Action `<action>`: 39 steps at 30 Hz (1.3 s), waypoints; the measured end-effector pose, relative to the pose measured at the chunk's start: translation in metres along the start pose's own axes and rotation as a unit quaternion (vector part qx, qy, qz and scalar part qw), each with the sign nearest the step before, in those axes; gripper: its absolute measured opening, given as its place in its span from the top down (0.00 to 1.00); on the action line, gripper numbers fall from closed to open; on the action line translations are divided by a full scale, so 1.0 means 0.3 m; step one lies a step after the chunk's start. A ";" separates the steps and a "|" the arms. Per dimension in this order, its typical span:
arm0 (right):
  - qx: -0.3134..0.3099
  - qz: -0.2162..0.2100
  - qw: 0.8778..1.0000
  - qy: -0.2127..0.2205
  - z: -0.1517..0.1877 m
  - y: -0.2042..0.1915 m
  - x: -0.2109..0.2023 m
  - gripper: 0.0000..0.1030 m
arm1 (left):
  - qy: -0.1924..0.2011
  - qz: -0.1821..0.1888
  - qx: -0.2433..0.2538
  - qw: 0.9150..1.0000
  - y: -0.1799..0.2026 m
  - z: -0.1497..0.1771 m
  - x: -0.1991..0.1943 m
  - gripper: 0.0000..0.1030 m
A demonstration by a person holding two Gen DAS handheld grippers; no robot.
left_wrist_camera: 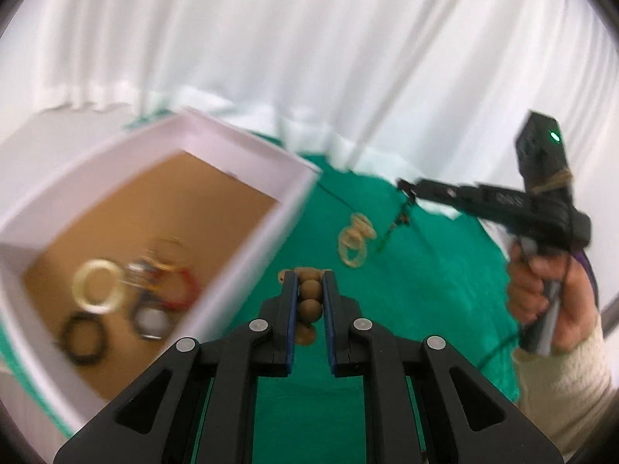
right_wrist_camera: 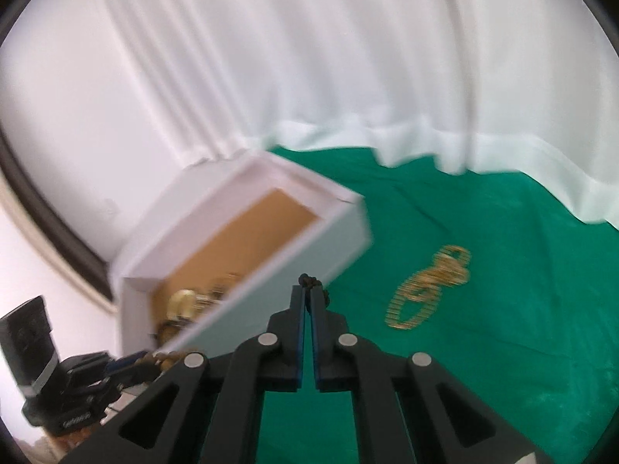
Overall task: Organize jewelry
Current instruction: 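Carry the wooden beads and black pendant into the white box and release them, then move both tools back toward the gold bead necklace and coin chain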
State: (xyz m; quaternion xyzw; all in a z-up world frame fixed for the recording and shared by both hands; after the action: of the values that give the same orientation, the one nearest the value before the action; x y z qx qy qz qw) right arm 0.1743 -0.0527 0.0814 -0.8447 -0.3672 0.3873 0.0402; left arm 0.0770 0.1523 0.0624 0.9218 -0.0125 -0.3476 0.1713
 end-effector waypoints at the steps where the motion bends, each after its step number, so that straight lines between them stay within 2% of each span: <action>1: -0.005 -0.014 1.000 0.001 -0.007 -0.047 0.009 0.97 | 0.010 -0.012 -0.009 1.000 -0.039 -0.010 -0.031 0.90; 5: -0.031 -0.072 0.997 -0.003 -0.034 -0.253 0.074 0.97 | 0.034 -0.074 -0.052 0.995 -0.229 -0.024 -0.110 0.90; 9: -0.048 -0.115 0.992 -0.032 -0.009 -0.420 0.185 0.97 | 0.019 -0.132 -0.077 0.988 -0.375 0.024 -0.108 0.90; 15: -0.072 -0.142 0.980 -0.118 0.131 -0.607 0.429 0.97 | -0.028 -0.159 -0.115 0.980 -0.532 0.140 -0.035 0.90; 19: -0.086 -0.133 0.972 -0.174 0.239 -0.658 0.574 0.97 | -0.046 -0.164 -0.122 0.978 -0.558 0.172 0.005 0.89; 20: -0.088 -0.124 0.971 -0.185 0.257 -0.664 0.601 0.93 | -0.046 -0.167 -0.122 0.977 -0.556 0.174 -0.003 0.86; 22: -0.100 -0.095 0.973 -0.186 0.274 -0.664 0.624 0.93 | -0.042 -0.176 -0.118 0.976 -0.551 0.178 -0.011 0.64; 23: -0.107 -0.085 0.974 -0.182 0.278 -0.664 0.620 0.93 | -0.038 -0.184 -0.113 0.976 -0.546 0.180 -0.022 0.40; 24: -0.110 -0.077 0.975 -0.177 0.277 -0.658 0.612 0.92 | -0.028 -0.198 -0.106 0.974 -0.534 0.177 -0.034 0.22; 25: -0.112 -0.067 0.977 -0.169 0.273 -0.650 0.595 0.88 | -0.017 -0.205 -0.099 0.974 -0.521 0.170 -0.045 0.17; 26: -0.113 -0.057 0.979 -0.159 0.267 -0.640 0.572 0.66 | -0.004 -0.219 -0.087 0.972 -0.504 0.165 -0.058 0.11; 27: -0.114 -0.048 0.981 -0.148 0.262 -0.631 0.547 0.35 | 0.004 -0.228 -0.077 0.971 -0.488 0.161 -0.063 0.09; 28: -0.115 -0.034 0.984 -0.128 0.254 -0.620 0.511 0.25 | 0.009 -0.235 -0.066 0.970 -0.469 0.158 -0.065 0.07; 29: -0.117 -0.022 0.987 -0.112 0.249 -0.609 0.479 0.20 | 0.014 -0.241 -0.054 0.969 -0.444 0.155 -0.064 0.04; 31: -0.127 0.014 0.989 -0.081 0.247 -0.584 0.414 0.20 | 0.024 -0.247 -0.034 0.968 -0.395 0.156 -0.060 0.03; 34: -0.147 0.092 0.984 -0.030 0.269 -0.540 0.316 0.20 | 0.026 -0.238 -0.009 0.971 -0.317 0.170 -0.043 0.02; 39: -0.140 0.176 0.974 0.002 0.333 -0.428 0.193 0.20 | 0.017 -0.222 0.020 0.975 -0.211 0.195 -0.012 0.02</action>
State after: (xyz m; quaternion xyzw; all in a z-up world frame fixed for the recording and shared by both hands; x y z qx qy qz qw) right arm 0.0554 0.0567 0.0208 -0.8940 -0.2635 0.3315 -0.1463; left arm 0.0306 0.1945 0.0033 0.9105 0.1884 -0.3612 0.0713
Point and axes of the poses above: each gripper's, at about its wrist camera, not at the fingertips, and x roughly the way its jaws point, y to its right, z to its underside, the point moved 2 cm from there along x, roughly the way its jaws point
